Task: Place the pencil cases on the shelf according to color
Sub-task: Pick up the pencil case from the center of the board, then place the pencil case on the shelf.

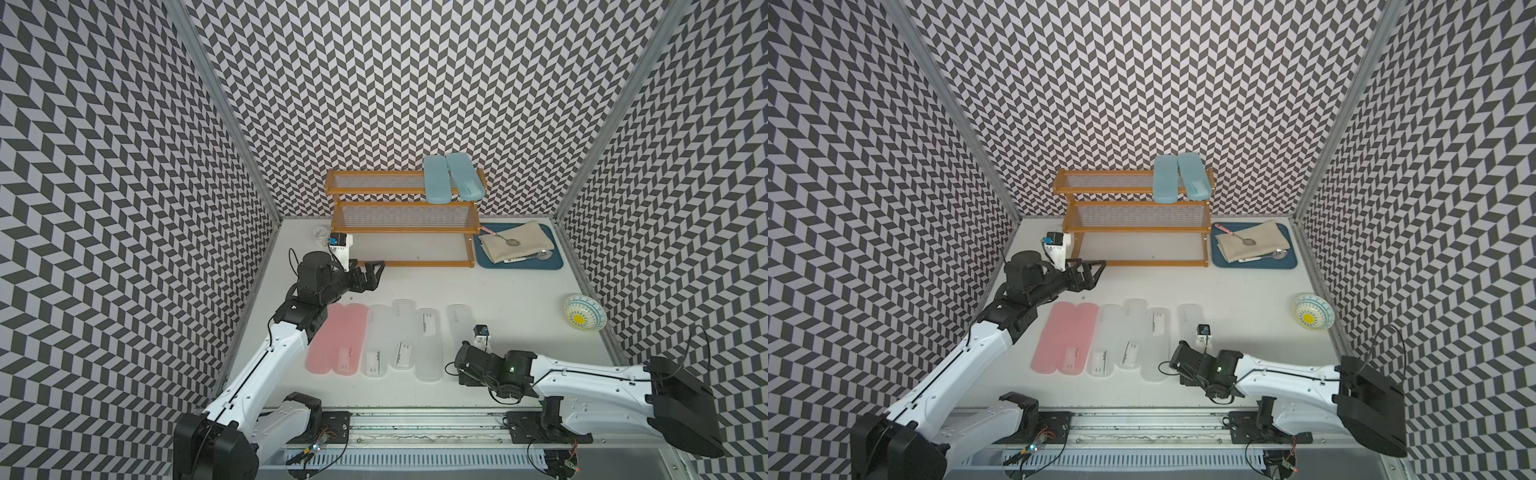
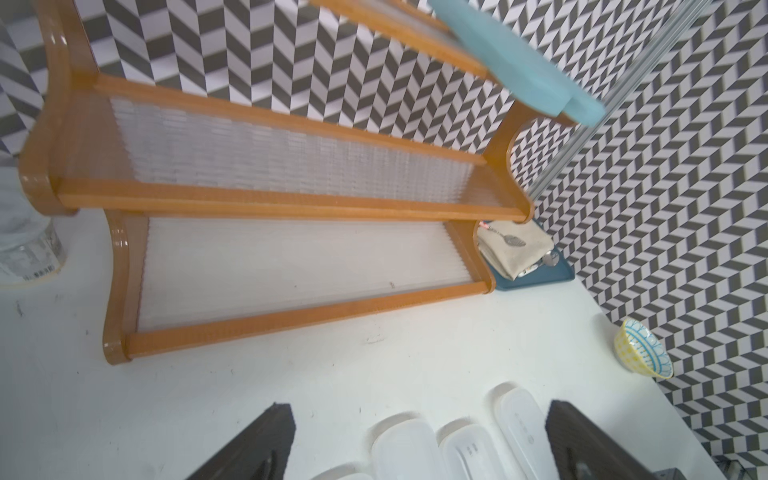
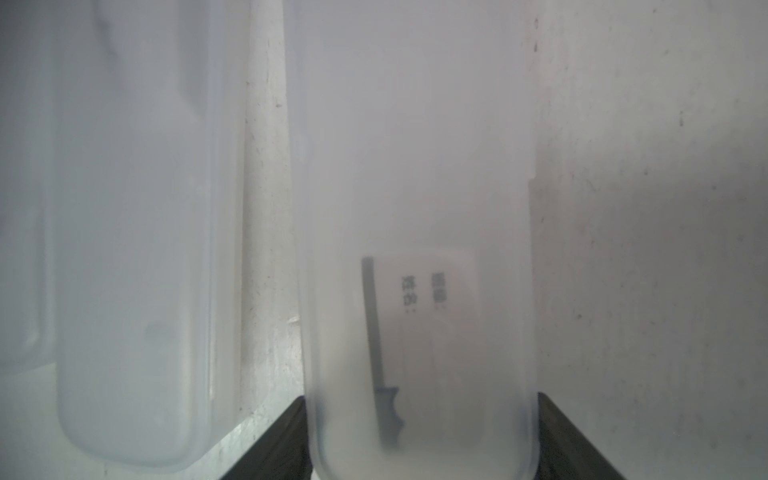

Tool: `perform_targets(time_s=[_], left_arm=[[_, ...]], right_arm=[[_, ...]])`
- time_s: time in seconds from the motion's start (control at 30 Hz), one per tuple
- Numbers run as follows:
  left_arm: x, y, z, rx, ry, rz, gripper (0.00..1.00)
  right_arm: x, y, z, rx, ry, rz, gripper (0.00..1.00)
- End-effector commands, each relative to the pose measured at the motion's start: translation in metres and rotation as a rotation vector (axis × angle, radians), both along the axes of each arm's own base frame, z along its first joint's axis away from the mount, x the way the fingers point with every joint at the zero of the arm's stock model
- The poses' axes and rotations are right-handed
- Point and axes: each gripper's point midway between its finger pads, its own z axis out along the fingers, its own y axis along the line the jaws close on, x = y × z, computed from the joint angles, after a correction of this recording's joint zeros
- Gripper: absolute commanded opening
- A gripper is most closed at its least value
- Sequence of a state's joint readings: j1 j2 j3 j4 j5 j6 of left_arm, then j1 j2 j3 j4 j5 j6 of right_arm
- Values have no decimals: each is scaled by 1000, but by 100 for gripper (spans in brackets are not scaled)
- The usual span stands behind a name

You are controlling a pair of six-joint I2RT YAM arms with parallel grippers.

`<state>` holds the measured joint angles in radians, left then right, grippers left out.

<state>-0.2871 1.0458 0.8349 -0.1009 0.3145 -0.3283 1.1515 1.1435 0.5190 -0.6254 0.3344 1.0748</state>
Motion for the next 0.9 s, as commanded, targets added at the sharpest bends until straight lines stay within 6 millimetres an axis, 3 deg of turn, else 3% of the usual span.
perform_targets(time_s=[0.0,0.1,0.17,0.27,0.33,0.43,0.6,0.87], left_arm=[[8,-1,73,-66,-193,9,100],[23,-2,99,-58,-258,25,100],[37,-3,100,-44,-262,34,100],[53,-5,83,1,-240,33,100],[61,1,60,22,-188,66,100],[63,11,39,-7,-135,96,100],[62,12,36,4,-136,90,100],[62,4,29,-20,-108,54,99]], right_arm=[[12,1,31,32,-88,-37,64],[20,7,58,70,-146,-33,64],[28,14,78,110,-194,-34,66],[42,28,114,159,-282,-13,67],[56,38,139,177,-330,-2,68],[82,54,159,186,-349,32,69],[136,74,173,165,-374,63,68],[223,75,186,119,-417,9,68]])
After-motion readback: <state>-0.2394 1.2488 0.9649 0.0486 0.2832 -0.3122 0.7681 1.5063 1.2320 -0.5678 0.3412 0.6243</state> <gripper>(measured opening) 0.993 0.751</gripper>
